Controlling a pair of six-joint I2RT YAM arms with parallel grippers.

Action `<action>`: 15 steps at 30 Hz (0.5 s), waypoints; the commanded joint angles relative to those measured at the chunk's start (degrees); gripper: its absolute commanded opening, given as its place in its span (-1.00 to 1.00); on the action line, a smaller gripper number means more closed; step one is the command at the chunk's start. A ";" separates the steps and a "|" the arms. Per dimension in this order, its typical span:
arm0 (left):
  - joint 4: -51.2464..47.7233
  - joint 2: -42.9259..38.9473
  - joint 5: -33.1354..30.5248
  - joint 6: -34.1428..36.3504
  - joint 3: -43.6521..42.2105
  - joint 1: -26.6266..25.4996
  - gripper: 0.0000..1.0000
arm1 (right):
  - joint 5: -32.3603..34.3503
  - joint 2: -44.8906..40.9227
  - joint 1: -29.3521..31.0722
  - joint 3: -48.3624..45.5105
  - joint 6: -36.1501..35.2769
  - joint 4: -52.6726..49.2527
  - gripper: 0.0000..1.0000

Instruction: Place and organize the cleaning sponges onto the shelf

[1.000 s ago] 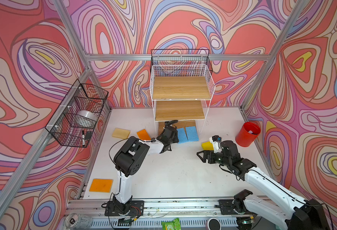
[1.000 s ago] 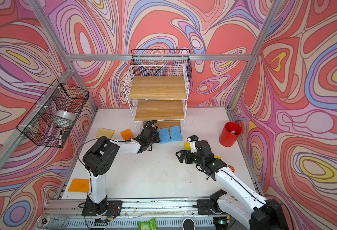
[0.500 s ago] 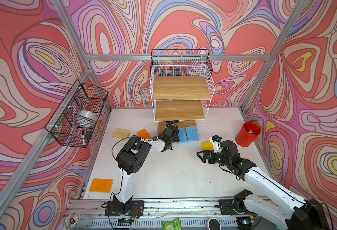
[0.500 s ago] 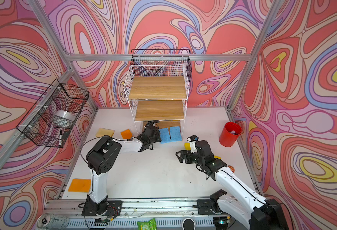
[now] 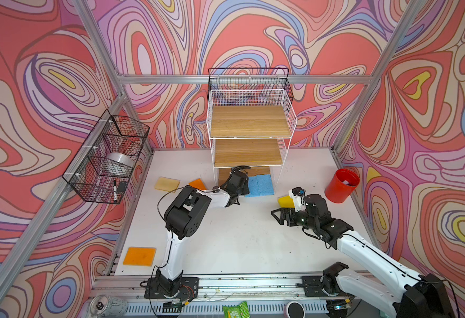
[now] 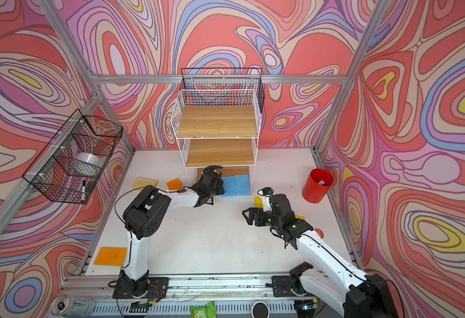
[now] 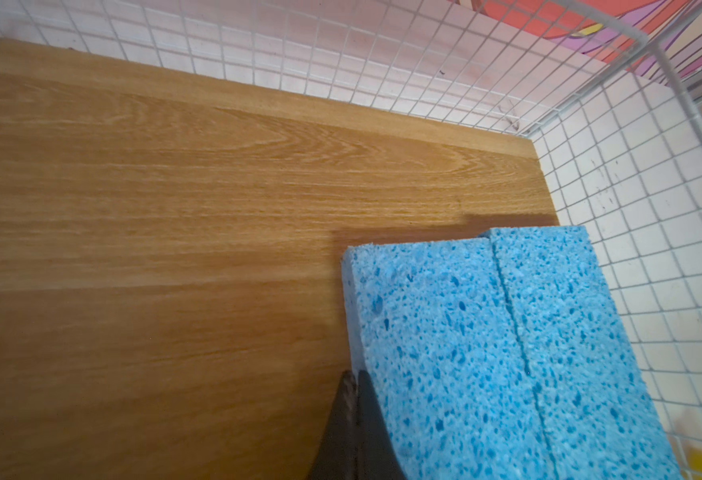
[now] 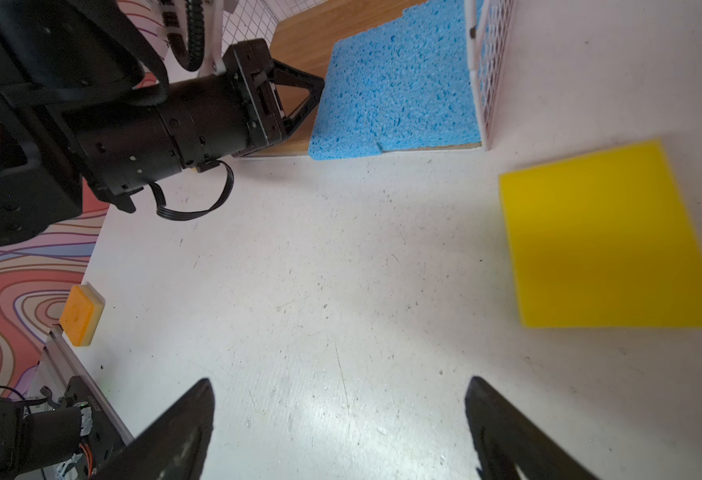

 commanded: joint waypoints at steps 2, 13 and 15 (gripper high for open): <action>-1.31 1.37 -0.54 0.99 2.77 0.19 -1.00 | 0.08 0.33 -0.29 -0.59 -0.69 0.71 0.95; -2.92 1.67 -0.36 2.15 5.21 0.38 -1.00 | 0.24 -0.31 -0.29 -0.33 -0.61 0.02 0.95; -2.98 1.32 -0.42 2.30 4.86 0.38 -1.00 | 0.25 -0.48 -0.29 -0.29 -0.53 -0.19 0.95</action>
